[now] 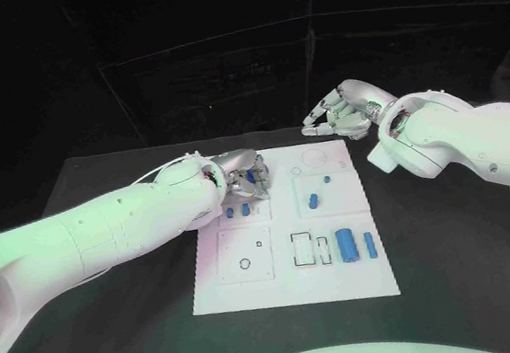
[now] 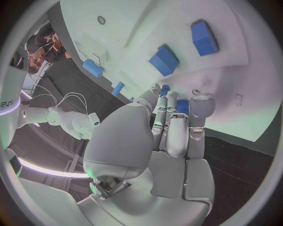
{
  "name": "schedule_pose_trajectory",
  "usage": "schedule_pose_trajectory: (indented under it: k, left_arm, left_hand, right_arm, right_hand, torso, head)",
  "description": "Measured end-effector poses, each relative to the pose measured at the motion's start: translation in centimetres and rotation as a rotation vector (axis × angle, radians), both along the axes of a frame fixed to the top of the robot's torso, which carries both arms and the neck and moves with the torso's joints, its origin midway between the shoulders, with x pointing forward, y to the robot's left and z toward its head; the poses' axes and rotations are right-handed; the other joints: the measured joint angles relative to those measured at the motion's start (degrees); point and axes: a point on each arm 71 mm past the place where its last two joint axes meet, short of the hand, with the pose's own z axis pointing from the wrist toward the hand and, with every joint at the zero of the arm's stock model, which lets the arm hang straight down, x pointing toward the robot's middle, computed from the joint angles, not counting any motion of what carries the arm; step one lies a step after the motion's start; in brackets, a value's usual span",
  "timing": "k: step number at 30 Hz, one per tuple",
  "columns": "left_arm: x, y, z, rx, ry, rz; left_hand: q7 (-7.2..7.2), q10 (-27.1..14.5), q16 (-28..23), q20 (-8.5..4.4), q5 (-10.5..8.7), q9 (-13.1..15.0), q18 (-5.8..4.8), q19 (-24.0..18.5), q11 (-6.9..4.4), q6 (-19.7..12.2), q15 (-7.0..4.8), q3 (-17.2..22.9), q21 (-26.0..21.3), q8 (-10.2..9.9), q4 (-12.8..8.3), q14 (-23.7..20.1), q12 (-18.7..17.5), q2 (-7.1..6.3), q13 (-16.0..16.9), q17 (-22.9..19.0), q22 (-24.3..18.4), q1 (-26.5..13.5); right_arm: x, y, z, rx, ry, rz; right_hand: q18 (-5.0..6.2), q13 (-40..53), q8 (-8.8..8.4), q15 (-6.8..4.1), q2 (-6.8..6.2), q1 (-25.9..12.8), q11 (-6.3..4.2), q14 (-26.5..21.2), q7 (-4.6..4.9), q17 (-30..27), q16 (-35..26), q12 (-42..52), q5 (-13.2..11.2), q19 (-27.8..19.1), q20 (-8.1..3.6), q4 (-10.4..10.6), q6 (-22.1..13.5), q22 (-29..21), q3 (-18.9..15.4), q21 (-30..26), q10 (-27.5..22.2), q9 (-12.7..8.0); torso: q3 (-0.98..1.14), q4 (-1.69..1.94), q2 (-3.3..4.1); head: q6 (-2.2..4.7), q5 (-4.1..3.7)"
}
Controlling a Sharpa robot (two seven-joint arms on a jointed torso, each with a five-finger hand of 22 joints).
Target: Assemble the parts on the task board
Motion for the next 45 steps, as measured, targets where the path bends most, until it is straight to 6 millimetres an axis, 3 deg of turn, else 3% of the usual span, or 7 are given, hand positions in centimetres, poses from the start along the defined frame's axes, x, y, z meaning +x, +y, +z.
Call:
schedule_pose_trajectory:
  k: [21,25,36,45]
  left_arm:
    - [0.4,-0.5,0.1,0.048,0.022,0.008]
    - [0.4,-0.5,0.1,0.051,0.025,0.011]
    - [0.4,0.0,0.0,0.041,0.012,0.02]
    - [0.1,0.5,0.1,0.006,-0.004,0.024]
  left_hand:
    - [-0.11,2.7,-0.2,-0.21,0.0,-1.3,0.0,0.2,-0.31,2.3,-0.14,4.7,0.7,-2.4,-1.8,0.1,-3.1,1.09,-3.9,-1.1,1.1,0.0]
    - [-0.05,3.0,-0.2,-0.21,0.0,-1.4,-0.89,0.2,-0.12,2.4,-0.14,5.3,0.7,-2.7,-2.0,0.1,-3.4,1.09,-4.3,-1.1,1.4,0.0]
    - [-0.65,8.6,-0.2,-0.96,-0.25,-1.1,-0.88,1.0,-1.43,6.2,-1.16,9.5,2.3,-2.7,-3.8,0.1,-2.8,1.92,-4.8,-1.9,3.1,0.9]
    - [-0.58,9.9,-0.4,-1.24,-0.11,-1.2,-0.88,1.2,-0.7,7.8,-1.36,13.2,2.7,-3.8,-5.3,-0.1,-5.0,1.31,-6.2,-2.8,3.7,0.3]
  right_arm:
    - [0.0,0.1,0.0,0.001,0.001,0.002]
    - [0.0,0.1,0.0,0.001,0.001,0.001]
    - [0.0,0.1,0.0,0.001,0.001,0.001]
    - [0.1,0.1,0.0,0.001,0.0,0.0]
  right_hand:
    - [0.0,0.0,0.0,0.0,0.0,0.0,0.0,0.0,0.0,0.0,0.0,0.0,0.0,0.0,0.0,0.0,0.0,0.0,0.0,0.0,0.0,0.0]
    - [0.0,0.0,0.0,0.0,0.0,0.0,0.0,0.0,0.0,0.0,0.0,0.0,0.0,0.0,0.0,0.0,0.0,0.0,0.0,0.0,0.0,0.0]
    - [0.0,0.0,0.0,0.0,0.0,0.0,0.0,0.0,0.0,0.0,0.0,0.0,0.0,0.0,0.0,0.0,0.0,0.0,0.0,0.0,0.0,0.0]
    - [0.0,0.0,0.0,0.0,0.0,0.0,0.0,0.0,0.0,0.0,0.0,0.0,0.0,0.0,0.0,0.0,0.0,0.0,0.0,0.0,0.0,0.0]
  torso:
    - [-0.02,0.08,-0.06]
    - [-0.02,0.08,-0.07]
    - [-0.06,0.13,-0.03]
    - [-0.07,0.13,-0.09]
  head:
    - [-0.19,-0.21]
    - [-0.23,-0.3]
    - [-0.12,-0.21]
    - [-0.11,-0.18]
